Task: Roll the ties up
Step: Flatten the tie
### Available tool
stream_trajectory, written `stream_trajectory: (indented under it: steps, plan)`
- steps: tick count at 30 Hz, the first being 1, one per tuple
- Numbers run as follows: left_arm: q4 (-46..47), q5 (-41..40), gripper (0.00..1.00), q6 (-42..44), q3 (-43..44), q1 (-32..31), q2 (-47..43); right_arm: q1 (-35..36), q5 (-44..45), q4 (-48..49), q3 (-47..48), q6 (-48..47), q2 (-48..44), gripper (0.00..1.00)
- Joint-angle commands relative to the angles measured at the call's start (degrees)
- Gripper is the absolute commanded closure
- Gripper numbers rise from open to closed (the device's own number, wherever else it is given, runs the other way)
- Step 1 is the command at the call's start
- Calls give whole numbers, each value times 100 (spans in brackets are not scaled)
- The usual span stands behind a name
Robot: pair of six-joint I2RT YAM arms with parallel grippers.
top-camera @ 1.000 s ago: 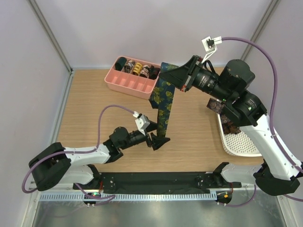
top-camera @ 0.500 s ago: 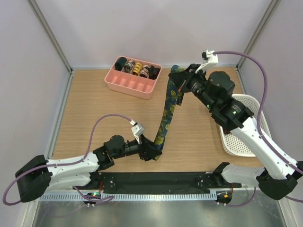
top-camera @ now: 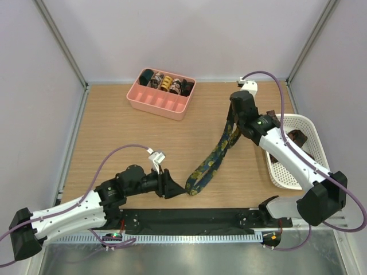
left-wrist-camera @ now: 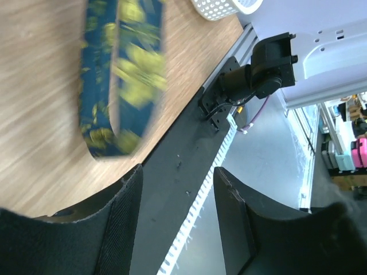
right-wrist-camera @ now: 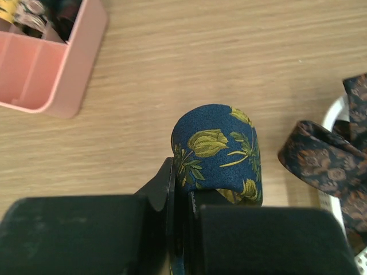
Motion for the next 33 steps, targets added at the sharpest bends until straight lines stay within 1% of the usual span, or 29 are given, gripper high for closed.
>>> stream_trajectory:
  steps: [1,3,4,5,6,7,8,10,11,12,13,15,16,21,22,24,25,28,29,30,31,32,33]
  plan:
    - [-493,163,45,-637,-140,-19,-180,51,591,-1025,660,21,-45,99]
    - [-536,23,40,-619,-184,-19,-251,113,651,-1412,774,30,-45,99]
    - [-597,-64,38,-619,-193,-10,-268,252,1148,-2006,1053,91,-2,99]
    - [-685,-109,36,-611,-201,-19,-269,323,1361,-2291,1213,83,190,99]
    - [-712,-109,30,-593,-202,-19,-260,341,1459,-2546,1362,83,297,99]
    - [-791,-109,27,-558,-184,-19,-242,359,1478,-2896,1607,126,428,99]
    - [-817,-118,22,-514,-184,-19,-225,359,1365,-2926,1653,83,612,99]
    - [-861,-214,18,-269,-158,-19,-216,359,1206,-2873,1758,-49,876,96]
    - [-957,-328,17,-163,-97,-19,-190,350,1301,-2995,1890,-67,1069,97]
    - [-1011,-503,16,20,-53,-19,-146,359,1328,-3127,2039,-75,1567,96]
    - [-1020,-566,15,344,-17,-19,-102,368,1320,-3398,2354,-102,1816,96]
    - [-1020,-741,14,645,149,-28,116,376,1363,-3637,2654,-146,2317,97]
    - [-968,-925,14,942,211,-54,205,385,1390,-3734,2847,-172,2711,96]
    - [-783,-1322,9,1647,807,-116,952,368,1513,-3691,3331,-400,3548,96]
    - [-678,-1270,9,1727,896,-142,1240,368,1539,-3865,3733,-435,3932,95]
    - [-546,-1208,9,1964,1063,-212,1540,368,1636,-4173,4296,-532,4470,95]
    - [-380,-1034,9,2026,1195,-334,1794,368,1732,-4540,4891,-550,4986,95]
    - [-37,-1040,9,2342,1406,-616,2182,368,1820,-4807,5571,-629,5526,92]
    - [8,-1136,9,2421,1459,-878,2418,376,1786,-4729,5600,-655,5632,90]
    - [35,-1364,9,2561,1503,-1002,2517,377,1646,-4624,5591,-690,5650,66]
    - [122,-1462,8,2632,1556,-1125,2622,377,1506,-4422,5556,-760,5641,51]
    - [166,-1558,6,2685,1643,-1257,2788,342,1174,-4342,5539,-778,5633,42]
    - [201,-1751,5,2738,1696,-1458,2894,315,1014,-4272,5521,-770,5554,41]
